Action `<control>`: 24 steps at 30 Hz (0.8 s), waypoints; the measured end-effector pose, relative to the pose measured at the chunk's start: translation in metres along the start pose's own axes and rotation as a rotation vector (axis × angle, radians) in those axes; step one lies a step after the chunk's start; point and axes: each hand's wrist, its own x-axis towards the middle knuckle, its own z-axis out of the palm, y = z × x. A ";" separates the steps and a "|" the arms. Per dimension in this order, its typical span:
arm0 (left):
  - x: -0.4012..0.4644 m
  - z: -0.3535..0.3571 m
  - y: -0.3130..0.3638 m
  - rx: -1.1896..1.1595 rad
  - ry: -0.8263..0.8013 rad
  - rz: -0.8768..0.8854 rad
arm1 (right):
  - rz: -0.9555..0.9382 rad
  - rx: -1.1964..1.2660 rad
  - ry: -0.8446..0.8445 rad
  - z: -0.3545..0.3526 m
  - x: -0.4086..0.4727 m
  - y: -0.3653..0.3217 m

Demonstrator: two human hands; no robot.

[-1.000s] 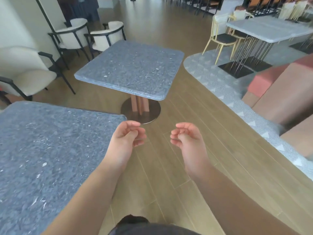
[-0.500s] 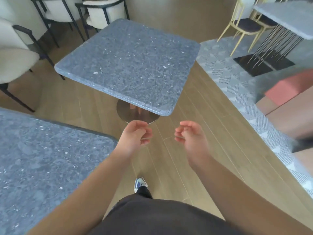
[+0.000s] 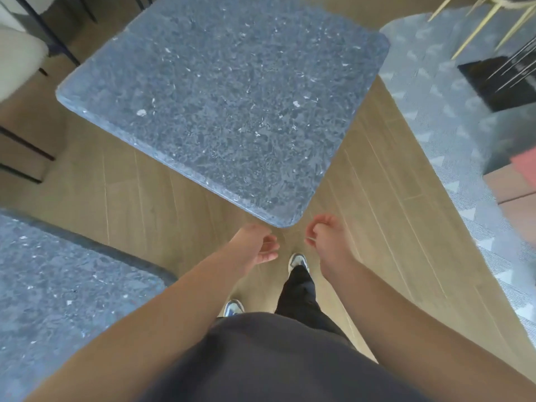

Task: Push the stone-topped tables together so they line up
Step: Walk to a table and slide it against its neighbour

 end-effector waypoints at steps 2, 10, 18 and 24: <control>0.023 0.013 0.008 -0.040 0.023 -0.008 | 0.059 -0.056 -0.070 0.000 0.041 0.000; 0.089 0.042 0.004 -0.317 0.243 -0.127 | 0.339 -0.204 -0.145 -0.002 0.145 0.012; 0.132 0.059 0.009 -0.691 0.200 -0.112 | 0.430 0.023 -0.422 0.026 0.182 0.019; 0.136 0.066 0.004 -0.674 0.288 -0.101 | 0.427 0.124 -0.359 0.048 0.179 0.019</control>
